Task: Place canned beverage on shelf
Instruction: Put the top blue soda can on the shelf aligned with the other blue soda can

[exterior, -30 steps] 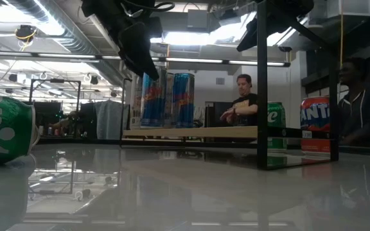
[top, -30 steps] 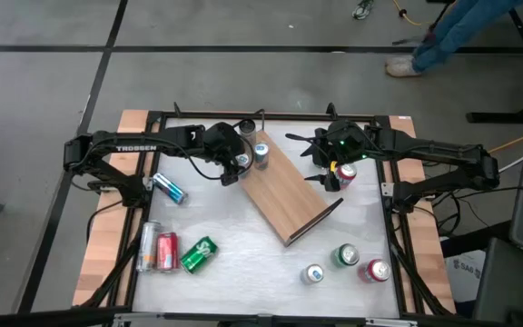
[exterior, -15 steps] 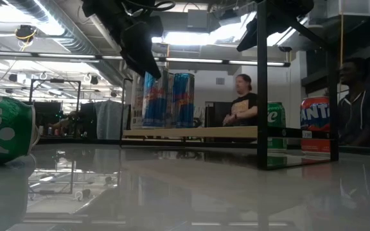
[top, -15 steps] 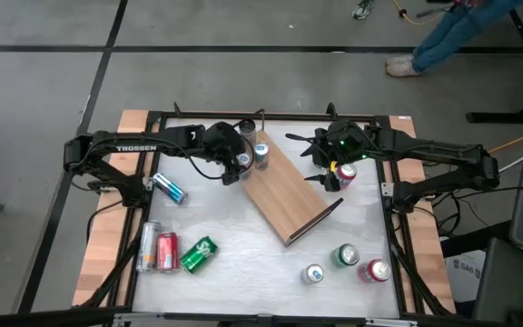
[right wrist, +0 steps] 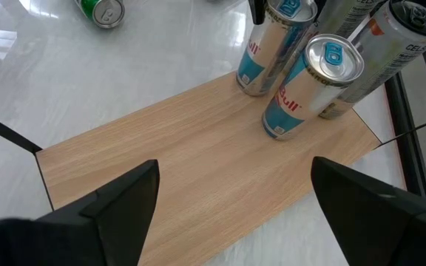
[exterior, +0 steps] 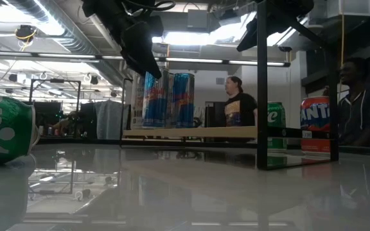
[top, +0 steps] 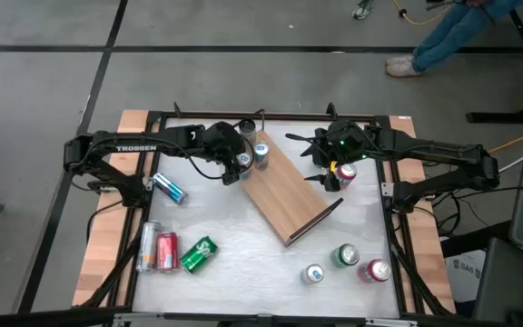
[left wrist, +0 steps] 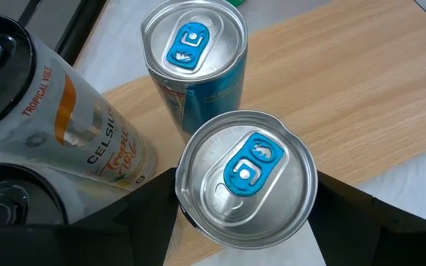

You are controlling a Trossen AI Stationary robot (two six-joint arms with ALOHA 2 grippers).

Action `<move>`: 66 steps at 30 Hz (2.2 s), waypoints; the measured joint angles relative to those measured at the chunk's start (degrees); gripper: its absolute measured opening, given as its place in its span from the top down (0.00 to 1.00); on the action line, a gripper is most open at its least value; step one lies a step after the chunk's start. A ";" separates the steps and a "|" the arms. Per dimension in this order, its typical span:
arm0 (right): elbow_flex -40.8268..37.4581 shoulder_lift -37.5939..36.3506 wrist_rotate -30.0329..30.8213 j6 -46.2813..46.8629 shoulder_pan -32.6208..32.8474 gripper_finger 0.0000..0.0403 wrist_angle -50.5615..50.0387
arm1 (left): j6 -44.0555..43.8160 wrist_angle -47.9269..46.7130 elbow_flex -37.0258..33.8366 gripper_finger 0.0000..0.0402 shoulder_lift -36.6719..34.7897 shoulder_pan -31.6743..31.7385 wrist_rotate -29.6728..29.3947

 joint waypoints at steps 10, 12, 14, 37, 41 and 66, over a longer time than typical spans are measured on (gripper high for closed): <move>0.00 0.00 0.00 0.01 0.00 0.15 0.00 | -0.32 0.00 0.00 0.35 0.00 0.00 -1.27; 0.00 0.00 0.00 0.00 0.00 0.15 0.00 | -0.32 0.00 0.00 0.35 0.00 0.00 -1.27; 0.01 0.00 0.00 0.00 0.01 0.15 0.00 | -0.34 0.00 0.00 0.35 0.00 0.00 -1.27; 0.00 0.00 0.00 0.01 0.01 0.15 -0.02 | -0.33 0.24 0.04 0.18 -0.11 -0.07 -2.62; 0.01 0.00 0.00 0.00 0.02 0.15 -0.01 | -0.34 0.24 0.04 0.18 -0.29 -0.07 -2.62; 0.01 0.00 0.02 0.00 0.02 0.15 -0.46 | -3.50 -3.68 0.05 0.17 -7.76 -10.10 4.05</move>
